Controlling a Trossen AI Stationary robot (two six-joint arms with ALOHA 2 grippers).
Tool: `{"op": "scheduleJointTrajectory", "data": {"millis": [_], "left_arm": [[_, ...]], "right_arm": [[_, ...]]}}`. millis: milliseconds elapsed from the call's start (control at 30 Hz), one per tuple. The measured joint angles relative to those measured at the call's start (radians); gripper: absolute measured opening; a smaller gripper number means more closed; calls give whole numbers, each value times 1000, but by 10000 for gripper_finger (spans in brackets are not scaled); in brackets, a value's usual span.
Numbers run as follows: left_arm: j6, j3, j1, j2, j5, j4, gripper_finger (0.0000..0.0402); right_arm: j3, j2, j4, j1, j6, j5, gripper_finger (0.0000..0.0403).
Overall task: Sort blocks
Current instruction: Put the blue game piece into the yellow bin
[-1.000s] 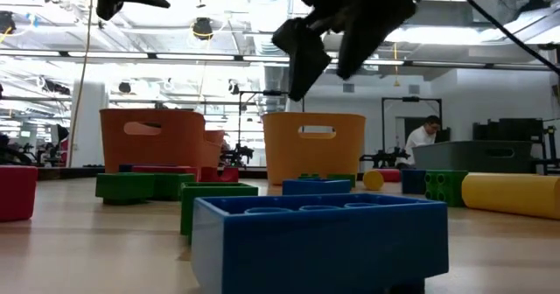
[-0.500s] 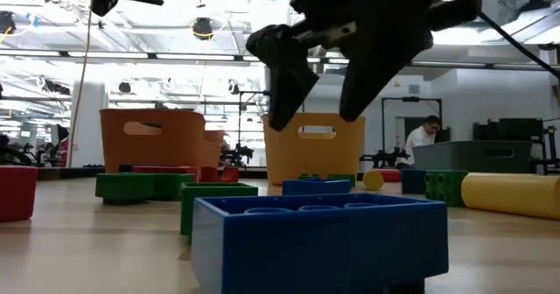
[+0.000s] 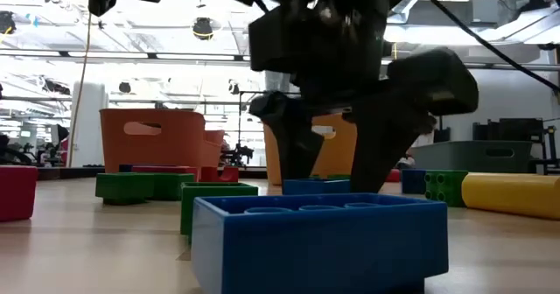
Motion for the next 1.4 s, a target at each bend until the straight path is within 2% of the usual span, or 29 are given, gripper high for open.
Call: {"op": "scheduleJointTrajectory", "data": {"millis": [167,333,433,600,867,1000,1133,1400], "left_arm": [[-2,0,0,-4,0,0,139],[-4,0,0,-3,0,-1,139],[-14,0,0,-3,0,0,139],[-65,0,0,-4,-1,1,139],[-125,0,0,-3,-24,18,139],[-133,0,0,2,-27,30,139],[-125,0,0,13,-42,75,139],[-114,-1,0,41,-57,89,139]], "right_arm": [[-3,0,1,-6,-17,19,262],[-3,-8,-29,-35,10,12,163],[-5,-37,-53,-83,63,-52,112],[-5,-130,-81,-189,126,-81,112],[-3,-385,-53,-401,286,-83,116],[-3,-450,-56,-500,330,-82,118],[-3,-428,-59,-597,380,-66,118],[-4,-255,-86,-748,433,-92,118]]}}
